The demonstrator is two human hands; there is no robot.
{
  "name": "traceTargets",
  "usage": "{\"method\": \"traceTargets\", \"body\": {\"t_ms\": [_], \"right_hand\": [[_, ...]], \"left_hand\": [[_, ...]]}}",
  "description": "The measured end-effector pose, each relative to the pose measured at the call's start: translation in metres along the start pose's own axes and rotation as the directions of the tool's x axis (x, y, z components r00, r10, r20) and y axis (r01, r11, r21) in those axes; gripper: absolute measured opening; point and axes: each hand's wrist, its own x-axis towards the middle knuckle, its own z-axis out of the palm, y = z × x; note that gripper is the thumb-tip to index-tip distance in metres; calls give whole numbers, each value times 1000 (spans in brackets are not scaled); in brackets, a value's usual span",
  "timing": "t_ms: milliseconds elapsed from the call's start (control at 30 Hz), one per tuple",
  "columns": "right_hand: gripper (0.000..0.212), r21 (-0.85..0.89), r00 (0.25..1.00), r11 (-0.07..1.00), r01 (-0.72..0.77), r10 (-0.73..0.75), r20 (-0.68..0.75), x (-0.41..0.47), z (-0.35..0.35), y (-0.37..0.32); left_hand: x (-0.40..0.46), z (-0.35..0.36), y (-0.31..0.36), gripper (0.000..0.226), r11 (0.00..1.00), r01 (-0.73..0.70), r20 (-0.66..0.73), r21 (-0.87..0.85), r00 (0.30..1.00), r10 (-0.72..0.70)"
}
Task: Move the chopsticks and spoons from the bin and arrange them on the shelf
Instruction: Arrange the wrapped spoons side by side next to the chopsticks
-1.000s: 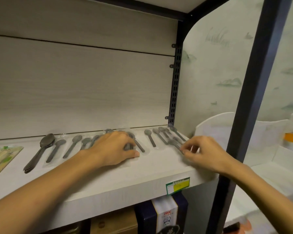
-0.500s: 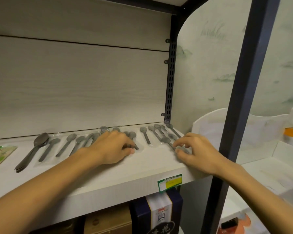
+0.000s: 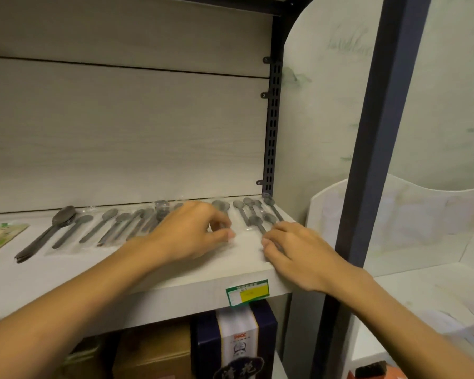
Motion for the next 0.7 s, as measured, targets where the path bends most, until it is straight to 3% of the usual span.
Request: {"method": "traceTargets", "body": {"t_ms": [100, 200, 433, 600, 700], "right_hand": [[64, 3, 1000, 1000, -4, 4, 25, -2, 0, 6], [67, 34, 999, 999, 11, -13, 36, -7, 3, 11], [35, 114, 1000, 993, -5, 5, -3, -17, 3, 10], [34, 3, 1000, 1000, 8, -8, -27, -18, 6, 9], [43, 53, 1000, 999, -5, 6, -19, -22, 8, 8]], "left_hand": [[4, 14, 16, 31, 1000, 11, 26, -1, 1000, -11], [4, 26, 32, 32, 1000, -9, 44, -15, 999, 10], [-2, 27, 39, 35, 999, 7, 31, 48, 999, -8], [-4, 35, 43, 39, 998, 11, 145, -60, 989, -2], [-2, 37, 43, 35, 984, 62, 209, -165, 978, -27]]}}
